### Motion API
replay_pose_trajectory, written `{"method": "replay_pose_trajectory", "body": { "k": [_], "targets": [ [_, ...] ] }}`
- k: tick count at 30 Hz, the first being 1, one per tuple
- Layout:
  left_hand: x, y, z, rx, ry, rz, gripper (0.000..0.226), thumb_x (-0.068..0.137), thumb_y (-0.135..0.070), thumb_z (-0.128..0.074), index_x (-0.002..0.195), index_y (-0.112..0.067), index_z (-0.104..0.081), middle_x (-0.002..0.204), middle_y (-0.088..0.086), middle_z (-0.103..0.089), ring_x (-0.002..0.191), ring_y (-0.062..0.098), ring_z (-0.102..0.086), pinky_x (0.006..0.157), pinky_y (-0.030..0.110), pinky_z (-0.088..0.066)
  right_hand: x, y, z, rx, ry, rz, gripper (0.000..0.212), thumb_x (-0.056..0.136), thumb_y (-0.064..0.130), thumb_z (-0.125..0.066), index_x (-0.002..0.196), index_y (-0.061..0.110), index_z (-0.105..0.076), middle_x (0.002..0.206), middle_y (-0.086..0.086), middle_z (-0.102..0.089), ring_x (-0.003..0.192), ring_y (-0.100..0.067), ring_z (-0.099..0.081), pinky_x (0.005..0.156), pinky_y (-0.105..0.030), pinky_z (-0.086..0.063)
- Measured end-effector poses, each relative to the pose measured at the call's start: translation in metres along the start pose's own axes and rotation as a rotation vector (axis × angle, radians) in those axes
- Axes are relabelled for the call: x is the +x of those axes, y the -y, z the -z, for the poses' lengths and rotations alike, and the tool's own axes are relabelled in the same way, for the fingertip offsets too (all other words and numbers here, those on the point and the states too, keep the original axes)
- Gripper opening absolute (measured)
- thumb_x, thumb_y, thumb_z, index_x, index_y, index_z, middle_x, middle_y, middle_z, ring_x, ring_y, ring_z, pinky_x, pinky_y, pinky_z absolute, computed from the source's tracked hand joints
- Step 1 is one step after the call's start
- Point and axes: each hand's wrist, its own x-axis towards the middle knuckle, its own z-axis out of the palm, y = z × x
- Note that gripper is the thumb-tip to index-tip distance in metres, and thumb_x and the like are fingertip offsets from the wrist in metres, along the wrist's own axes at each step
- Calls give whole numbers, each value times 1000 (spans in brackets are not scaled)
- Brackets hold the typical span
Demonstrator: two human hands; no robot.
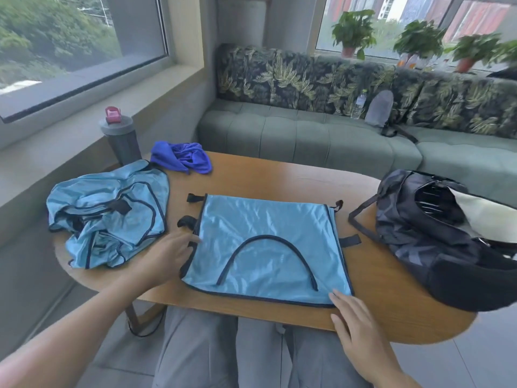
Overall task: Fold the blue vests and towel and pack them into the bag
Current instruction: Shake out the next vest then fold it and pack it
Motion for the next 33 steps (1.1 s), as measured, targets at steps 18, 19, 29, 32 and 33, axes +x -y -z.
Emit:
{"method": "replay_pose_trajectory", "body": {
  "k": [18, 19, 29, 32, 33],
  "targets": [
    [-69, -142, -100, -69, 123, -383, 31, 103, -26, -50, 128, -19, -66, 108, -5, -69, 100, 18, -59, 86, 30, -51, 298, -56, 52, -704, 500, -20, 13, 94, 10, -49, 89, 21, -52, 112, -8, -62, 108, -28, -62, 87, -34, -51],
    [-68, -157, -109, -92, 155, -385, 34, 103, -27, -48, 130, -16, -64, 109, -1, -69, 101, 20, -59, 89, 31, -51, 305, -48, 52, -679, 497, -13, 22, 92, 7, -50, 78, 22, -43, 100, -8, -61, 101, -30, -64, 85, -38, -53],
    [-40, -130, -80, 29, 60, -440, 51, 99, -56, -56, 138, -23, -56, 140, -9, -55, 133, 13, -47, 105, 33, -45, 162, 13, 46, -202, 324, 152, 34, 105, 25, -50, 134, 10, -58, 133, -3, -57, 131, -20, -44, 104, -31, -40],
    [-46, -82, -56, 134, 190, -416, 85, 89, -78, -54, 153, -23, -41, 159, -9, -38, 152, 8, -25, 121, 32, -27, 91, 6, 49, -140, 192, 275, 44, 102, 44, -50, 130, 12, -61, 125, 3, -60, 121, -15, -52, 103, -33, -45],
    [-48, -71, -53, 154, 230, -436, 94, 86, -82, -54, 156, -23, -36, 163, -10, -32, 154, 7, -19, 123, 31, -22, 69, 2, 47, -136, 185, 306, 52, 101, 51, -49, 133, 13, -59, 129, 4, -59, 122, -14, -52, 105, -31, -44]
  ]
}}
